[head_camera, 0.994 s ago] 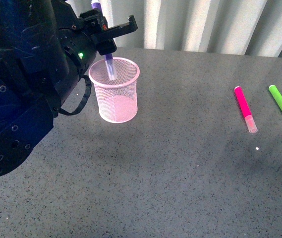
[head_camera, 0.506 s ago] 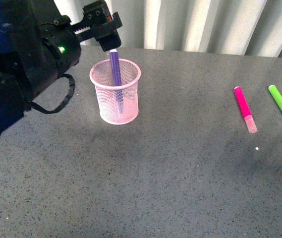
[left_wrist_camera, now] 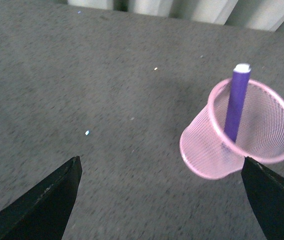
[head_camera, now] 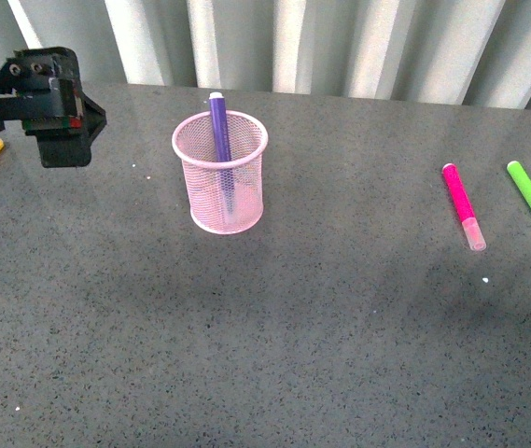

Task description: Insert purple and pink pens into pink cup

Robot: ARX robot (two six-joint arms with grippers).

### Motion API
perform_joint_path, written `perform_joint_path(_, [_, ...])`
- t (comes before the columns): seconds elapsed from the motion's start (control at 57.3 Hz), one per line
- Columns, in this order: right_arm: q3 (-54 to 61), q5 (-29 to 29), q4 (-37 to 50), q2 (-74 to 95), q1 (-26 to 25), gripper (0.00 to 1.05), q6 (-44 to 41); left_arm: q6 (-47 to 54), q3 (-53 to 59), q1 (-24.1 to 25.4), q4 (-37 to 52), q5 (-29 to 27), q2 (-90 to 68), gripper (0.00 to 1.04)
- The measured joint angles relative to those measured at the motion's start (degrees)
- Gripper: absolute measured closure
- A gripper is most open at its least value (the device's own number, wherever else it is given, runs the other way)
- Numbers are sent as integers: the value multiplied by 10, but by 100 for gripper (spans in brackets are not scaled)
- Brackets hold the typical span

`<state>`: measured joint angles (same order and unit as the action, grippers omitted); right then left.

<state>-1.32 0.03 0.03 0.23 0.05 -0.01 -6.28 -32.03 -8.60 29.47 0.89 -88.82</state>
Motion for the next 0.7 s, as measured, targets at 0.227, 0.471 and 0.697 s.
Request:
perform_joint_path(0.227, [0,0,0,0,0,7,0,39,72,-3,242,-81,-22,25])
perform_joint_path(0.471, [0,0,0,0,0,7,0,52,177,26,367,-70,82,69])
perform_joint_path(0.697, [0,0,0,0,0,7,0,58,238,42,325,-50,178,101])
